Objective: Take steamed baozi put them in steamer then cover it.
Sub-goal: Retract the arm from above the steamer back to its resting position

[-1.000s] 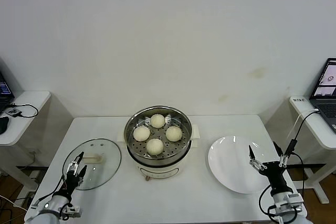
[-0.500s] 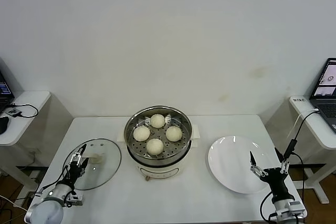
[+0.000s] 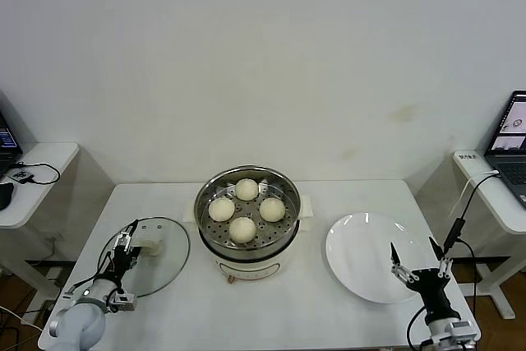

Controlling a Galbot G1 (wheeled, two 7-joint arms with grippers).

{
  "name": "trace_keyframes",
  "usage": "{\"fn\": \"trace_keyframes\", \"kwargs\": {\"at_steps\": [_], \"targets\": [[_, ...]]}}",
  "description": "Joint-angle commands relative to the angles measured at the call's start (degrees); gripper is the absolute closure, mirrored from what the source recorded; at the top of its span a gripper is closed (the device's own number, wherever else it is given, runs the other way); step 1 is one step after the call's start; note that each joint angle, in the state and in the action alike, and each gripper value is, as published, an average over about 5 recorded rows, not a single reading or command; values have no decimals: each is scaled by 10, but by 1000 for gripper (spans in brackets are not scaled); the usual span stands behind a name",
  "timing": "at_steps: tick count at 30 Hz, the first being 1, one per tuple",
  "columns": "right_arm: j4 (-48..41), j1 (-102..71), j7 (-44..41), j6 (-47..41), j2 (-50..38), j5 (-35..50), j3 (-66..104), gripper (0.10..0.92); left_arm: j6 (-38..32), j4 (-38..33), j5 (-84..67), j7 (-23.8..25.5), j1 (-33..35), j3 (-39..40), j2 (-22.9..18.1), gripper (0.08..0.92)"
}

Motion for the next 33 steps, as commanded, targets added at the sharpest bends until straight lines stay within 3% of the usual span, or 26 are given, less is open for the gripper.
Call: {"fn": "trace_keyframes", "kwargs": {"at_steps": [1, 10, 23, 33], "targets": [[-2, -1, 0, 0, 2, -1, -2, 202, 0, 21, -7, -1, -20, 7, 1, 177], [-10, 1, -1, 3, 3, -5, -5, 202, -3, 55, -13, -4, -31, 10, 1, 209], [-12, 5, -2, 3, 4, -6, -9, 203, -10, 39, -30, -24, -13, 1, 3, 580], [-16, 5, -3, 7, -2, -9, -19, 203, 43, -102, -95, -19, 63, -39, 15, 840]]}}
